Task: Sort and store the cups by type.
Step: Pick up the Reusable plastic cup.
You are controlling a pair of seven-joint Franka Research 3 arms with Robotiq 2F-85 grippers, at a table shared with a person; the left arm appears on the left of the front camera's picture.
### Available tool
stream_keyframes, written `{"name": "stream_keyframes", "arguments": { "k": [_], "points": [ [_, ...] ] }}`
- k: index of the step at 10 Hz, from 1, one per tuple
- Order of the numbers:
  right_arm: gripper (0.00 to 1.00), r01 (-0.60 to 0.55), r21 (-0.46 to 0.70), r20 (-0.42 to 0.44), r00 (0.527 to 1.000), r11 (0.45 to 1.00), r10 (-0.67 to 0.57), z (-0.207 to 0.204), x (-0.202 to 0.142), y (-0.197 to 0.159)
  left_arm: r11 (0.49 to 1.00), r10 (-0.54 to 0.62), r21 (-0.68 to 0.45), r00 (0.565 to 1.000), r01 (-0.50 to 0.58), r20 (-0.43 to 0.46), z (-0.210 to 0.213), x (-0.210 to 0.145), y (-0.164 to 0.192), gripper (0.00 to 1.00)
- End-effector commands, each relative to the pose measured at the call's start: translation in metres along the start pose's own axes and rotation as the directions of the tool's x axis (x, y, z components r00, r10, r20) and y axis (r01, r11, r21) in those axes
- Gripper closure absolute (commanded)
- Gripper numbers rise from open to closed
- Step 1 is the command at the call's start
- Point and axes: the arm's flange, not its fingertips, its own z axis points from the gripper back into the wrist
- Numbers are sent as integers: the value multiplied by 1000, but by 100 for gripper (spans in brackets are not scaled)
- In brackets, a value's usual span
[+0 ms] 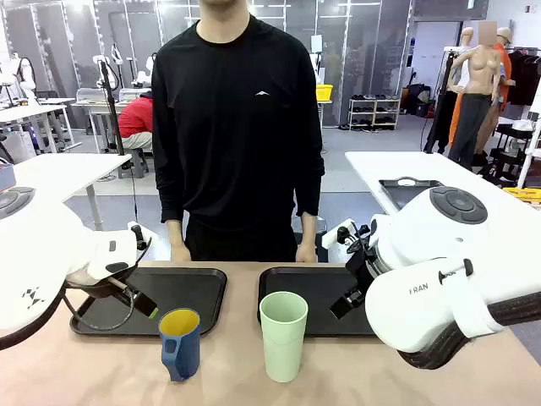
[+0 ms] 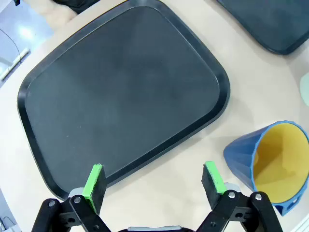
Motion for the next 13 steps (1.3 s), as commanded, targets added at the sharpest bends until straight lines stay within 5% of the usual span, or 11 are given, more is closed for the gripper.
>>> {"name": "stream_keyframes", "arguments": {
  "k": [1, 13],
  "points": [
    [0, 0, 0, 0, 1000, 1000, 0, 0, 0, 0, 1000, 0, 0, 1000, 0, 0, 0, 0, 0, 0],
    [0, 0, 0, 0, 1000, 1000, 0, 0, 0, 0, 1000, 0, 0, 1000, 0, 0, 0, 0, 0, 0]
  ]
}}
